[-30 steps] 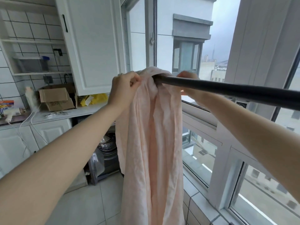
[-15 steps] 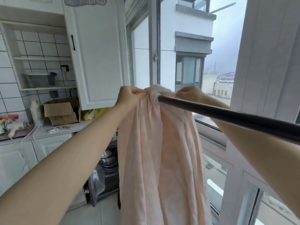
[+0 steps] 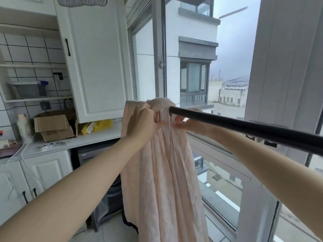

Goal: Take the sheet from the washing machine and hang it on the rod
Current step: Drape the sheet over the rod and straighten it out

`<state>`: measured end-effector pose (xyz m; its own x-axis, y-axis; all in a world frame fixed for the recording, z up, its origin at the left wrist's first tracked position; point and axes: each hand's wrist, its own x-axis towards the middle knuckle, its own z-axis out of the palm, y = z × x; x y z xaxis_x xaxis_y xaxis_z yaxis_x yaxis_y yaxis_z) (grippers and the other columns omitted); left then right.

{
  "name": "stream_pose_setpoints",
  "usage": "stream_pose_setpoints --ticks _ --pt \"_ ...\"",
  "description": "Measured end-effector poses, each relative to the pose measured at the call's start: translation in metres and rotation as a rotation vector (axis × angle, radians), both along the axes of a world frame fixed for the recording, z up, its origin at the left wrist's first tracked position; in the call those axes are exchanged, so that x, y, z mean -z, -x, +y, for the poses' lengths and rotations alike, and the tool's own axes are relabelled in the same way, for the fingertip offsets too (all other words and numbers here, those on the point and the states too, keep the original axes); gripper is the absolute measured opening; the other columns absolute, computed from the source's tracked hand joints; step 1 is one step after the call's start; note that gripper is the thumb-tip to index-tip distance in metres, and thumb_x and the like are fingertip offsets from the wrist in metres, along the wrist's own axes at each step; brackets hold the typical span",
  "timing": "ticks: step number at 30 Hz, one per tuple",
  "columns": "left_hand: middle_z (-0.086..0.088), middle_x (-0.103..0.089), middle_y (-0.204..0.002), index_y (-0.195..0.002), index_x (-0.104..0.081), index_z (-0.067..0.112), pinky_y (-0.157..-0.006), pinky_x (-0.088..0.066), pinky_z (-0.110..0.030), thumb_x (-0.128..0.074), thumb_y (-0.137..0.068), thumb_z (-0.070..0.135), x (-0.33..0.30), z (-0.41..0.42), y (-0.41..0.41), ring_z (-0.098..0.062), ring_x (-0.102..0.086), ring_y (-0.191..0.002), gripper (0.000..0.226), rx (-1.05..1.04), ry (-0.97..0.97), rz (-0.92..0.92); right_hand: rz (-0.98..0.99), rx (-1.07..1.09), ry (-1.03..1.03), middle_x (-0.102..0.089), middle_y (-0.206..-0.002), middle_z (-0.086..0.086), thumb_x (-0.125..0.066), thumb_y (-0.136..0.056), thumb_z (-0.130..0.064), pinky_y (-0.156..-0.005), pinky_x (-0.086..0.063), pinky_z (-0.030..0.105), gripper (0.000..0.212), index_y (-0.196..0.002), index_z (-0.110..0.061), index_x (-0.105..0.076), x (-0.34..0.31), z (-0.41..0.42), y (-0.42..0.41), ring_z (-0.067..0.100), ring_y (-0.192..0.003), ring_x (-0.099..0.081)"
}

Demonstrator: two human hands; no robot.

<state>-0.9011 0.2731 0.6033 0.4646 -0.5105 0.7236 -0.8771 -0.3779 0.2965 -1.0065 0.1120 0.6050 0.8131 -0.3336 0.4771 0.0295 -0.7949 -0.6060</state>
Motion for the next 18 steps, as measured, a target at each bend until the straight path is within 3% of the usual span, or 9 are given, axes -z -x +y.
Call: stream_pose_setpoints --ticks 2,4,7,9,12,13,14,16,18 --pt "-0.003 -0.053 -0.108 -0.075 -0.072 0.006 -0.085 -0.043 -0.030 -0.073 -0.082 0.026 0.006 0.001 -0.003 -0.021 -0.045 -0.116 0.021 -0.019 -0.038 -0.037 0.029 0.099 0.018 -0.065 -0.098 0.003 -0.078 -0.076 -0.032 -0.075 -0.047 0.014 0.038 -0.101 -0.006 -0.066 0.007 0.012 -0.004 0.010 -0.079 -0.057" --pt "0.000 -0.051 -0.104 -0.076 -0.074 0.008 -0.084 -0.036 -0.025 -0.073 -0.083 0.021 0.007 0.003 -0.004 -0.022 -0.044 -0.118 0.015 0.015 -0.032 -0.016 -0.013 0.160 -0.007 -0.064 -0.094 0.000 -0.076 -0.078 -0.034 -0.078 -0.048 0.021 0.033 -0.097 -0.008 -0.067 0.012 0.020 -0.009 0.012 -0.082 -0.058" --pt "0.009 -0.046 -0.089 -0.078 -0.076 0.009 -0.082 -0.027 -0.015 -0.074 -0.081 0.014 0.001 0.013 -0.005 -0.016 -0.046 -0.111 0.007 0.110 0.040 0.061 -0.013 0.164 -0.042 -0.064 -0.089 0.001 -0.068 -0.086 -0.021 -0.074 -0.047 0.018 0.017 -0.093 -0.005 -0.068 0.009 0.020 -0.014 0.009 -0.075 -0.056" --pt "0.009 -0.046 -0.091 -0.078 -0.075 0.014 -0.076 -0.030 -0.013 -0.075 -0.079 0.017 -0.005 0.020 -0.005 -0.010 -0.047 -0.102 0.003 0.160 0.091 0.090 -0.022 0.158 -0.033 -0.068 -0.090 0.008 -0.066 -0.086 -0.014 -0.069 -0.049 0.016 0.011 -0.090 -0.004 -0.069 0.006 0.015 -0.014 0.007 -0.071 -0.058" --pt "0.008 -0.048 -0.098 -0.076 -0.068 0.025 -0.080 -0.038 -0.014 -0.075 -0.080 0.024 -0.015 0.029 -0.005 -0.005 -0.051 -0.088 0.008 0.240 0.131 0.088 -0.053 0.175 -0.002 -0.069 -0.083 0.014 -0.066 -0.084 -0.009 -0.073 -0.053 0.038 0.007 -0.080 -0.003 -0.068 0.000 0.007 -0.005 0.016 -0.071 -0.061" --pt "0.008 -0.049 -0.096 -0.076 -0.067 0.025 -0.080 -0.042 -0.017 -0.074 -0.082 0.025 -0.019 0.032 -0.005 -0.004 -0.053 -0.084 0.009 0.257 0.148 0.079 -0.071 0.174 0.023 -0.066 -0.074 0.012 -0.066 -0.083 -0.006 -0.067 -0.051 0.038 0.011 -0.073 -0.004 -0.064 -0.003 0.004 0.001 0.014 -0.067 -0.059" --pt "0.009 -0.051 -0.094 -0.077 -0.066 0.024 -0.078 -0.045 -0.021 -0.072 -0.083 0.026 -0.024 0.034 -0.003 -0.004 -0.055 -0.080 0.009 0.270 0.172 0.071 -0.099 0.164 0.067 -0.061 -0.067 0.005 -0.066 -0.083 -0.003 -0.061 -0.047 0.030 0.017 -0.068 -0.006 -0.061 -0.008 0.003 0.010 0.007 -0.062 -0.055" --pt "0.009 -0.058 -0.088 -0.082 -0.066 0.019 -0.073 -0.047 -0.024 -0.067 -0.087 0.025 -0.034 0.036 0.000 -0.004 -0.057 -0.075 0.008 0.287 0.218 0.070 -0.183 0.115 0.117 -0.058 -0.069 -0.004 -0.065 -0.084 0.001 -0.066 -0.044 0.018 0.016 -0.072 -0.008 -0.060 -0.024 0.001 0.026 -0.001 -0.063 -0.057" --pt "0.011 -0.063 -0.083 -0.085 -0.065 0.017 -0.068 -0.045 -0.023 -0.062 -0.091 0.023 -0.046 0.035 0.006 -0.001 -0.058 -0.073 0.009 0.295 0.237 0.070 -0.266 0.107 0.052 -0.062 -0.077 -0.002 -0.063 -0.088 -0.002 -0.072 -0.053 0.029 0.016 -0.076 -0.010 -0.058 -0.044 -0.001 0.039 0.012 -0.076 -0.064"
